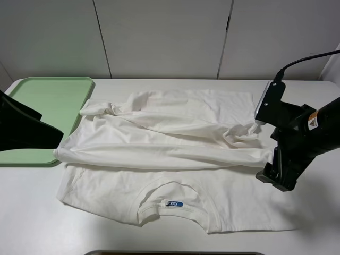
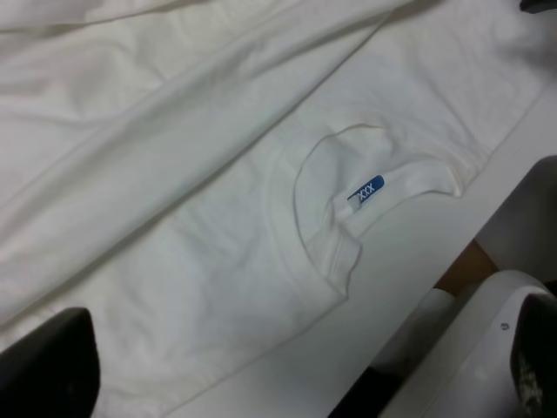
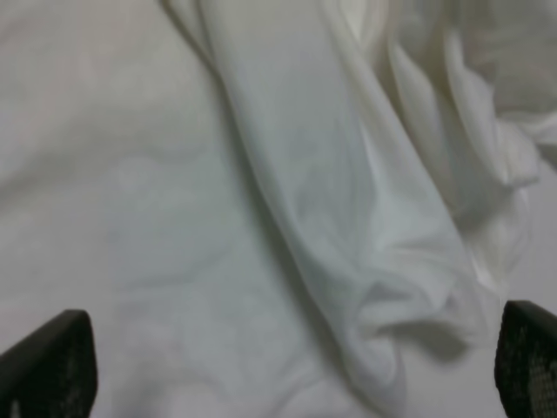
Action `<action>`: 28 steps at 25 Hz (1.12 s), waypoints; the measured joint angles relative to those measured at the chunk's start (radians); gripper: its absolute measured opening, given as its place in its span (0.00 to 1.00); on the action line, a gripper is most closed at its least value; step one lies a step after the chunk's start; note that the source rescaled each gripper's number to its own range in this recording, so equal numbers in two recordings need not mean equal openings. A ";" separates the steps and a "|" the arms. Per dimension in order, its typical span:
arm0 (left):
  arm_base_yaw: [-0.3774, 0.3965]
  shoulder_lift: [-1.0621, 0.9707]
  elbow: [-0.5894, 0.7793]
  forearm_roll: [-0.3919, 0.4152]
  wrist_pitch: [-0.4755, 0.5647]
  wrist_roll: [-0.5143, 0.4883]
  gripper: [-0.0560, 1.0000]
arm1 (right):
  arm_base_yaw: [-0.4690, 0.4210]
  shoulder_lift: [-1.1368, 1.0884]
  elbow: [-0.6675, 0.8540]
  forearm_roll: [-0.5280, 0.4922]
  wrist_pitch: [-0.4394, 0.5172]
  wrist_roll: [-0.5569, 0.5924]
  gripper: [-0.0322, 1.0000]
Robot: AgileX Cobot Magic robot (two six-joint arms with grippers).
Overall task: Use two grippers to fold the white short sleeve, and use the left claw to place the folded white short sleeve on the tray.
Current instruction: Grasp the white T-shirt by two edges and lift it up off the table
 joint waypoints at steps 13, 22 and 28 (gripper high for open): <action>0.000 0.000 0.000 0.016 -0.009 0.000 0.94 | 0.000 0.202 -0.001 -0.097 -0.131 -0.039 1.00; 0.000 0.000 0.002 0.019 -0.008 0.000 0.94 | 0.000 0.311 -0.011 -0.184 -0.184 -0.040 1.00; 0.000 0.000 0.002 0.019 -0.008 0.000 0.94 | 0.000 0.360 -0.011 -0.237 -0.198 -0.040 0.99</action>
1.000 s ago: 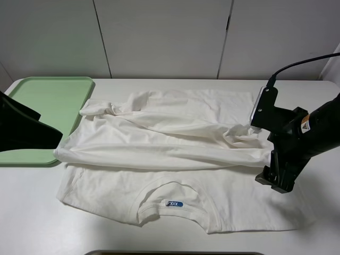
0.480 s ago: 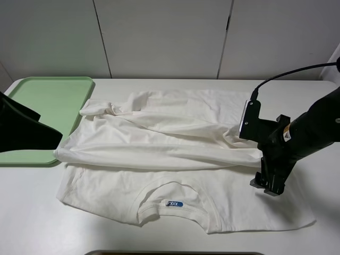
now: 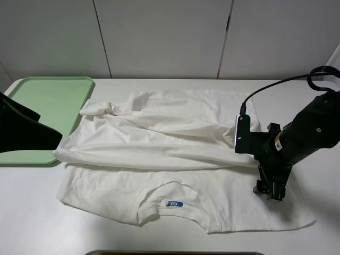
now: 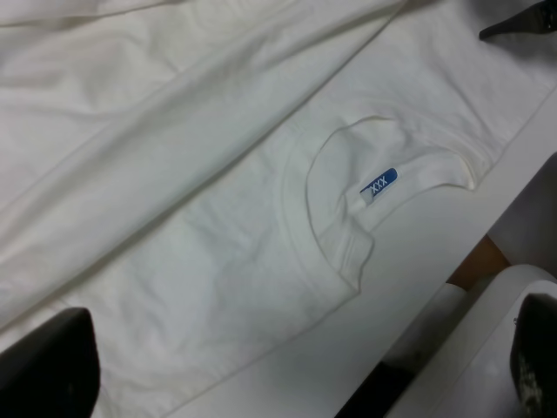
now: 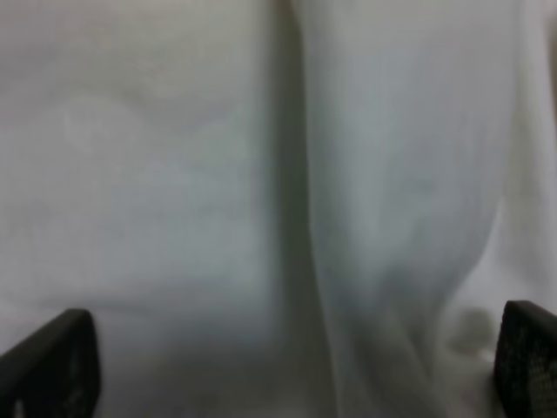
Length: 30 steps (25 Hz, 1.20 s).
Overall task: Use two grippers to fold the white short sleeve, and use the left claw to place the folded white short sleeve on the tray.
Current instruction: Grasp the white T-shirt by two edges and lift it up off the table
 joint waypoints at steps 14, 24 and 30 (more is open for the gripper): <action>0.000 0.000 0.000 0.000 0.000 0.000 0.94 | 0.000 0.004 -0.001 -0.190 -0.025 0.040 0.55; 0.000 0.000 0.000 0.000 0.004 0.000 0.94 | 0.000 0.004 -0.001 -0.380 -0.028 0.250 0.53; 0.000 0.000 0.000 0.000 0.003 0.000 0.94 | 0.000 0.004 -0.001 -0.408 0.007 0.299 0.03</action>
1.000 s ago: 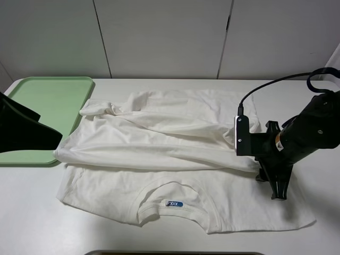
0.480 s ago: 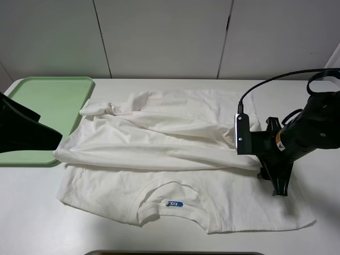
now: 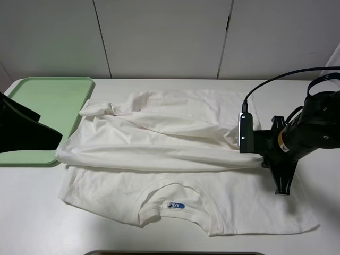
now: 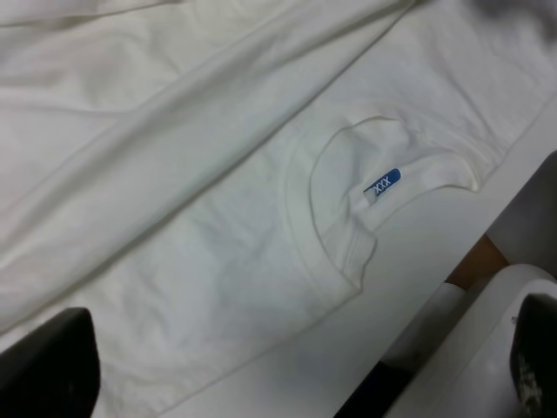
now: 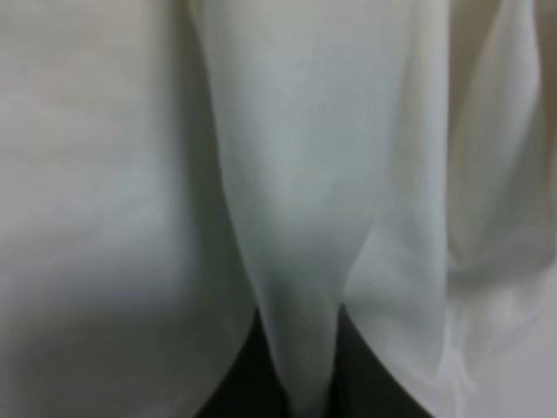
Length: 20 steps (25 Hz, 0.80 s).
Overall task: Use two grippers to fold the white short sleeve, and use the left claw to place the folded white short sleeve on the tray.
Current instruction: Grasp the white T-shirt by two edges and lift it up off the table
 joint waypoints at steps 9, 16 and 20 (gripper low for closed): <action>0.000 0.000 0.000 0.001 -0.042 0.000 0.94 | 0.000 0.000 0.000 -0.001 0.070 0.044 0.03; 0.000 0.011 0.029 0.029 -0.122 0.015 0.94 | 0.000 0.000 0.000 -0.001 0.072 0.049 0.03; -0.001 0.066 0.047 0.025 -0.145 0.039 0.94 | 0.000 0.000 0.000 -0.001 0.074 0.049 0.03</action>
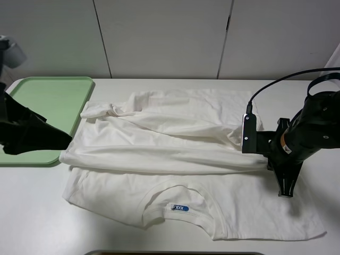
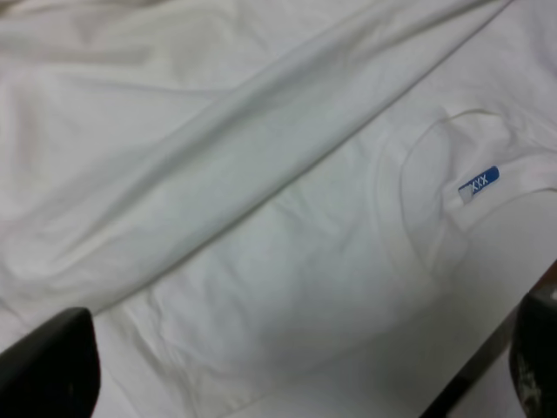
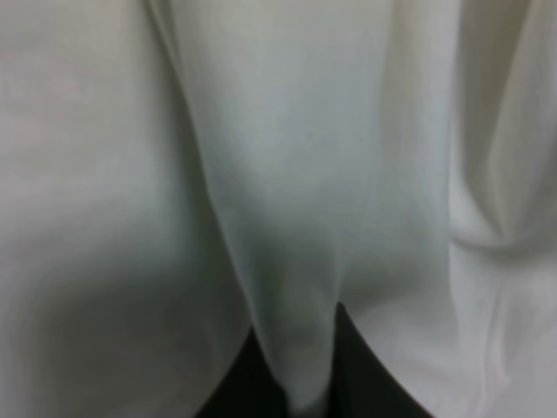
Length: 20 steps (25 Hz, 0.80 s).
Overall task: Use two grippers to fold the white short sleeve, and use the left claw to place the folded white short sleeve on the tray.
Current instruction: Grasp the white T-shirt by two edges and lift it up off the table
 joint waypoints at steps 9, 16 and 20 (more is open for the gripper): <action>-0.169 0.209 0.002 -0.042 -0.140 0.188 0.93 | 0.000 0.000 0.000 0.001 0.007 0.000 0.03; -0.269 0.343 0.002 -0.004 -0.238 0.331 0.92 | 0.000 -0.004 0.000 0.037 -0.019 0.016 0.03; -0.275 0.472 0.002 0.091 -0.339 0.336 0.91 | 0.000 -0.010 0.000 0.083 -0.063 0.038 0.03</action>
